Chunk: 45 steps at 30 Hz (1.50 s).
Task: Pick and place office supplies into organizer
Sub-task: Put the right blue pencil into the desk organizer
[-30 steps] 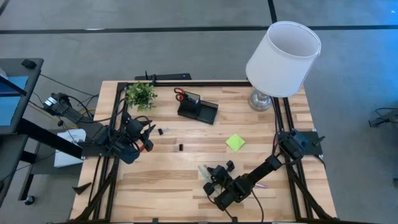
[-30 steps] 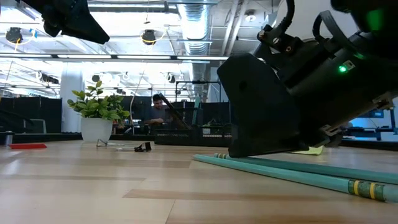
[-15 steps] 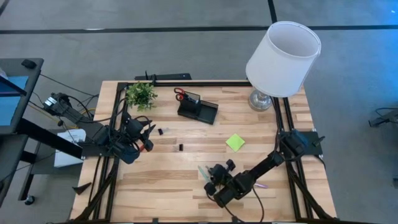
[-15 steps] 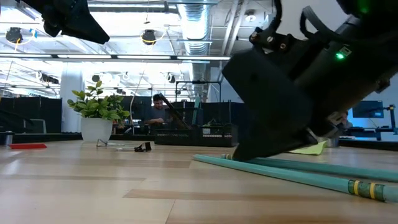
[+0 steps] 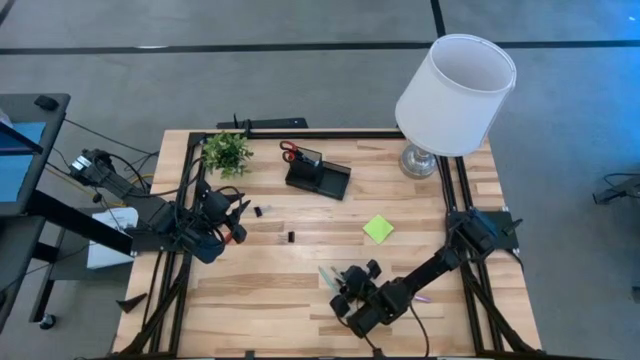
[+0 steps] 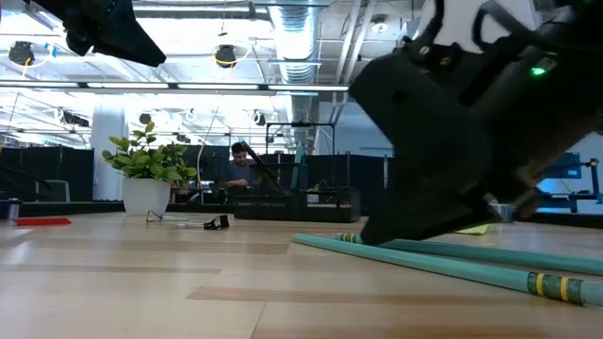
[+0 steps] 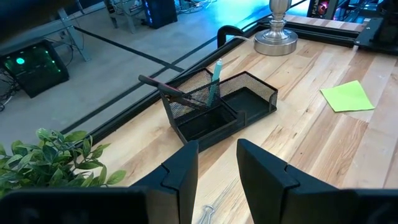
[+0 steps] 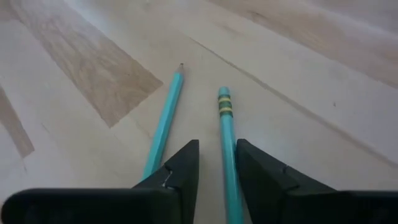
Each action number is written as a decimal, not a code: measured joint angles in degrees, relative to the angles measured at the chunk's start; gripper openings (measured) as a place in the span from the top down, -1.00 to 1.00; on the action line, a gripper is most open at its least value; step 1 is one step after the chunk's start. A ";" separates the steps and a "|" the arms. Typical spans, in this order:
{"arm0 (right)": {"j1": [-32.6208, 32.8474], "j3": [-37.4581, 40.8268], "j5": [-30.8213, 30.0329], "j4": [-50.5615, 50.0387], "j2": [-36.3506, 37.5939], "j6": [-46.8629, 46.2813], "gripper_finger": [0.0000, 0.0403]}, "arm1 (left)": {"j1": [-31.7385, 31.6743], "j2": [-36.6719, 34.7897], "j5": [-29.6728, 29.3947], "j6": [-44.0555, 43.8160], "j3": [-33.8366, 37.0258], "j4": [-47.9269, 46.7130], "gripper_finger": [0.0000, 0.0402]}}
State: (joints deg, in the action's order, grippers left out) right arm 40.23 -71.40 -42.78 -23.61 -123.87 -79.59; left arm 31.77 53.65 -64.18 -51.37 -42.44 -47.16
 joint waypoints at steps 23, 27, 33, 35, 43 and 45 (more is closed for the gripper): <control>2.95 -0.22 -5.01 0.45 -3.09 -2.91 0.52 | 0.02 -0.02 0.44 -4.20 5.22 0.40 0.45; 3.08 -0.24 -6.62 0.91 -4.00 -2.39 0.52 | 0.02 -0.02 0.28 -4.24 5.22 0.37 0.45; 3.63 -0.17 -6.98 1.33 -4.18 -0.04 0.52 | 0.02 -0.02 0.52 -4.26 5.22 0.37 0.45; 3.86 -0.15 -7.00 1.42 -4.19 -0.30 0.52 | 0.02 -0.02 0.52 -4.26 5.22 0.35 0.45; 4.32 0.14 -10.04 2.61 -4.57 2.15 0.52 | 0.01 -0.02 0.55 -4.29 5.22 0.33 0.45; 4.34 0.55 -12.79 3.73 -4.76 4.49 0.52 | 0.02 -0.02 0.55 -4.27 5.22 0.33 0.45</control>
State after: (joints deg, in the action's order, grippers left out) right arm 44.57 -70.85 -55.57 -19.88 -128.63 -75.10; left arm 31.79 53.63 -63.64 -55.65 -37.21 -46.83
